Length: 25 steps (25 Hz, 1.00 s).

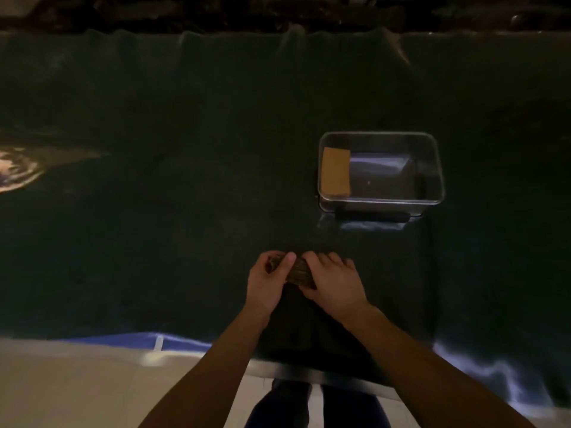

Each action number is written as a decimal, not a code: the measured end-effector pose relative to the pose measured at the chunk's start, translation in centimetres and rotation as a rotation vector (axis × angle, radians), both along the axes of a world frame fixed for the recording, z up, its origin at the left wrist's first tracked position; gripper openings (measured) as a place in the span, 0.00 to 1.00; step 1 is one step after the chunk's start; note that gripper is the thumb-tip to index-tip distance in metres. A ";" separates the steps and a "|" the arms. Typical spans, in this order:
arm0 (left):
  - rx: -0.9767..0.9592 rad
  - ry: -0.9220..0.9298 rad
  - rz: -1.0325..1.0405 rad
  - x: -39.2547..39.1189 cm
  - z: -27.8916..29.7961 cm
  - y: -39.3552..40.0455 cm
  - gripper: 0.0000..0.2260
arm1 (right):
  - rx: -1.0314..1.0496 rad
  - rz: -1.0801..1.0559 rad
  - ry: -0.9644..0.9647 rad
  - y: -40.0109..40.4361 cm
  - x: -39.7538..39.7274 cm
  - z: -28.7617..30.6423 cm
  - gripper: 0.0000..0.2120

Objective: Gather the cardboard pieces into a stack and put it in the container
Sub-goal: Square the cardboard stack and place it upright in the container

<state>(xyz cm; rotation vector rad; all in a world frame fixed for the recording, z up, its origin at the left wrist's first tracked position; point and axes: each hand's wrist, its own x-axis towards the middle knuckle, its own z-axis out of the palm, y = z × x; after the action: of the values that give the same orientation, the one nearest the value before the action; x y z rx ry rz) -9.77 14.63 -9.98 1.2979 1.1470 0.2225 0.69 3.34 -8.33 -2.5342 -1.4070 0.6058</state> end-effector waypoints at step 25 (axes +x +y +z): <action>-0.094 -0.297 0.054 -1.5 -1.5 0.4 0.28 | 0.003 -0.057 -0.088 1.3 -1.6 -1.8 0.24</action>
<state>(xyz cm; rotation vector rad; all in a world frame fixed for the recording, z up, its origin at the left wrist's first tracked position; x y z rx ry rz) -11.32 15.08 -11.49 1.1089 0.9282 0.3838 -0.91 4.66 -10.14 -2.6183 -1.3569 0.4886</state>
